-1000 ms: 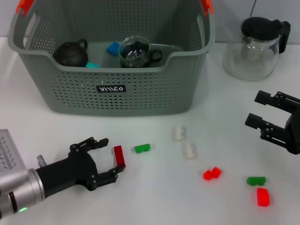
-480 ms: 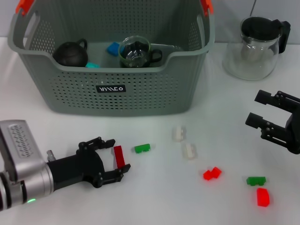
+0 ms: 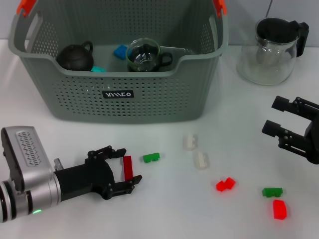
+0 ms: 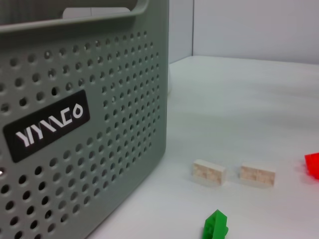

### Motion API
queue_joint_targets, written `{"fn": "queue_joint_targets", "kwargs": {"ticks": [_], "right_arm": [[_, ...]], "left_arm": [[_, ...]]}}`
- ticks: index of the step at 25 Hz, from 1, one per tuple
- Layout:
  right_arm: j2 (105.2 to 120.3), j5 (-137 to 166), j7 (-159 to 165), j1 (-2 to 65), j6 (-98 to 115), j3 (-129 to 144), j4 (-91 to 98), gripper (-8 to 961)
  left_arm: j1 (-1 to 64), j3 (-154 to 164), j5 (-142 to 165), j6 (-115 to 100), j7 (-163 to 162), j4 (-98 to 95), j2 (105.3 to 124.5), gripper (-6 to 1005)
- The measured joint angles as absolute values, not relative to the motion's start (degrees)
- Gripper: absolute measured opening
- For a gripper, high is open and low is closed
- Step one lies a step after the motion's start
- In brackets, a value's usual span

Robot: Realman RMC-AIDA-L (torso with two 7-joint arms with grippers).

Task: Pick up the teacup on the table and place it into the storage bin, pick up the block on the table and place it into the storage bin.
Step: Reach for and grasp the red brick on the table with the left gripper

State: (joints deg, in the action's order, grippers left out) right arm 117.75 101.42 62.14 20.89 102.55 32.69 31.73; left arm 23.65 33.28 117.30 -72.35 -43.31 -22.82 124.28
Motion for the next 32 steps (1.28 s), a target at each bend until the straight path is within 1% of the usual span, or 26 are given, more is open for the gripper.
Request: {"fn": "queue_joint_targets", "kwargs": {"ticks": [11, 22, 32], "right_arm": [[117.68, 101.5, 62.1, 20.6, 102.6, 32.7, 31.7, 684], [117.68, 101.5, 62.1, 20.7, 102.7, 32.7, 31.7, 686], [117.68, 101.6, 62.1, 20.7, 102.7, 32.7, 31.7, 686]], "left_arm": [[24.4, 35.2, 117.3, -72.7, -43.5, -23.4, 123.97, 802], [24.9, 35.9, 117.4, -76.6, -45.3, -24.1, 122.75, 802], [26.5, 36.2, 120.1, -75.1, -50.2, -24.6, 122.44, 802]]}}
